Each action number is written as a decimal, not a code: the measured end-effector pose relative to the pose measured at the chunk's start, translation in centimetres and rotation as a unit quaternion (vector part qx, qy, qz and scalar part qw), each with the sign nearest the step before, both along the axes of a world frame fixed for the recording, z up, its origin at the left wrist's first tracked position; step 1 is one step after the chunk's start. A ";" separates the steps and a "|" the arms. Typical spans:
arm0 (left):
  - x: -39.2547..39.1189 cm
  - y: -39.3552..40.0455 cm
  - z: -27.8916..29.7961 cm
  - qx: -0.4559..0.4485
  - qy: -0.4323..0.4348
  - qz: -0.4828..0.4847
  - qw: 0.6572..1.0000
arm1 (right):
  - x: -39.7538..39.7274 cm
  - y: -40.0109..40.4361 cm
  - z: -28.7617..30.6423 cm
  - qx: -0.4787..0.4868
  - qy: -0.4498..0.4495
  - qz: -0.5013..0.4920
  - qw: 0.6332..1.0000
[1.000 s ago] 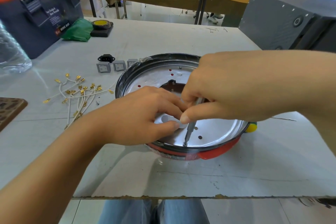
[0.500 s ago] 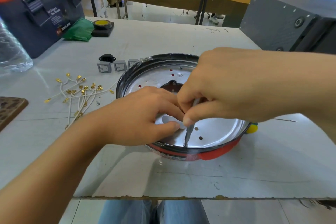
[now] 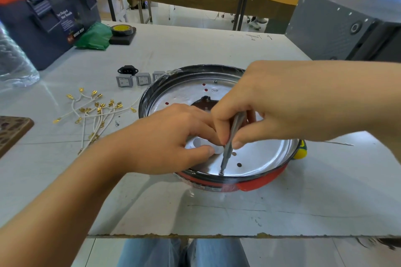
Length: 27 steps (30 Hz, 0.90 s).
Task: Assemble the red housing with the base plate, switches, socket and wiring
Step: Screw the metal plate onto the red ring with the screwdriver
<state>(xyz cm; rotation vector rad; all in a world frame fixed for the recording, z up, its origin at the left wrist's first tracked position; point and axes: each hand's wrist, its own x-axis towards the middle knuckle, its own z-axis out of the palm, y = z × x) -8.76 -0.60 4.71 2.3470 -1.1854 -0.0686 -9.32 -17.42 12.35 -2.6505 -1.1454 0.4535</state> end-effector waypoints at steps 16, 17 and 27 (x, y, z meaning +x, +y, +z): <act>0.2 0.0 -0.2 0.004 -0.011 0.005 1.000 | 2.0 0.2 -2.1 -0.013 -0.076 0.009 0.997; 0.2 0.1 -0.3 0.005 -0.010 0.008 1.000 | 2.0 0.1 -1.9 -0.013 -0.068 0.013 0.998; 0.1 0.0 0.0 0.014 0.003 0.009 1.000 | 1.2 -0.7 -0.6 -0.024 -0.033 0.053 0.998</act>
